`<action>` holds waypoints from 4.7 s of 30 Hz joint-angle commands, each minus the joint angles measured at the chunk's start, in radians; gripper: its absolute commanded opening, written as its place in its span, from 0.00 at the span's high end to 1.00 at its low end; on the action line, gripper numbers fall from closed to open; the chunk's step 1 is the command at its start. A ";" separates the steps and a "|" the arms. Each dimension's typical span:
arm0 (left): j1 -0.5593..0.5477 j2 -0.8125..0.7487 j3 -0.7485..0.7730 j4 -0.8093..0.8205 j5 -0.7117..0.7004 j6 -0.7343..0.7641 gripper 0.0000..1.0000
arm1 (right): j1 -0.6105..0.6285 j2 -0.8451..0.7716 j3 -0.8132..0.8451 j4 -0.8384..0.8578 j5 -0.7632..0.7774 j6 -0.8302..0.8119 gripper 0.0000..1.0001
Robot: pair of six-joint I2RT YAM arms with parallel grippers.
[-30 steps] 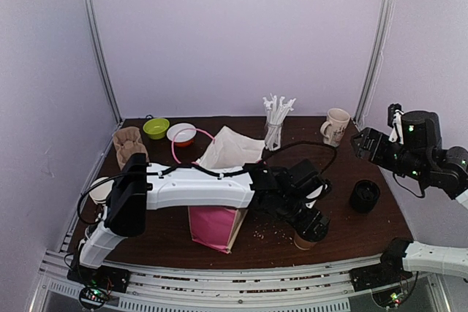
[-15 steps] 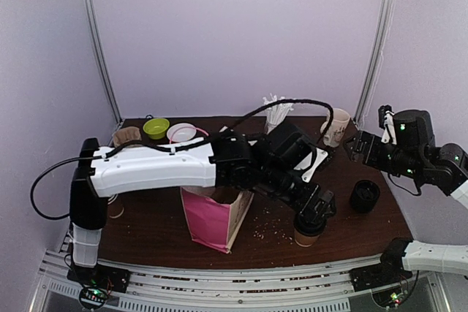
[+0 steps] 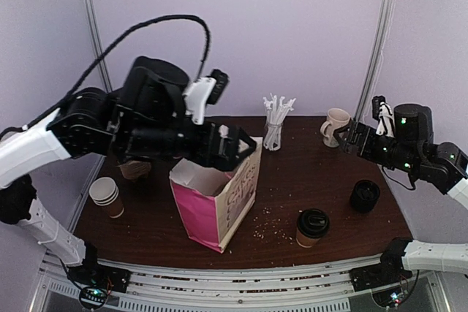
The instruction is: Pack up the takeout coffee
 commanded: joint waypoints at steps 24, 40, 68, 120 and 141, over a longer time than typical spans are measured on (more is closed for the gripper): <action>0.297 -0.208 -0.316 -0.154 -0.012 0.093 0.07 | -0.005 0.242 0.097 -0.114 -0.190 -0.094 0.02; 0.312 -0.188 -0.355 -0.103 0.173 0.176 0.17 | -0.004 0.293 0.145 -0.245 -0.244 -0.170 0.04; 0.312 -0.258 -0.473 0.016 0.225 0.157 0.43 | 0.392 0.486 0.199 -0.594 -0.078 -0.097 0.00; 0.312 -0.253 -0.512 0.045 0.238 0.149 0.47 | 0.395 0.591 0.056 -0.479 -0.085 -0.104 0.22; 0.312 -0.261 -0.486 0.030 0.229 0.154 0.47 | 0.395 0.542 0.153 -0.543 -0.033 -0.078 0.35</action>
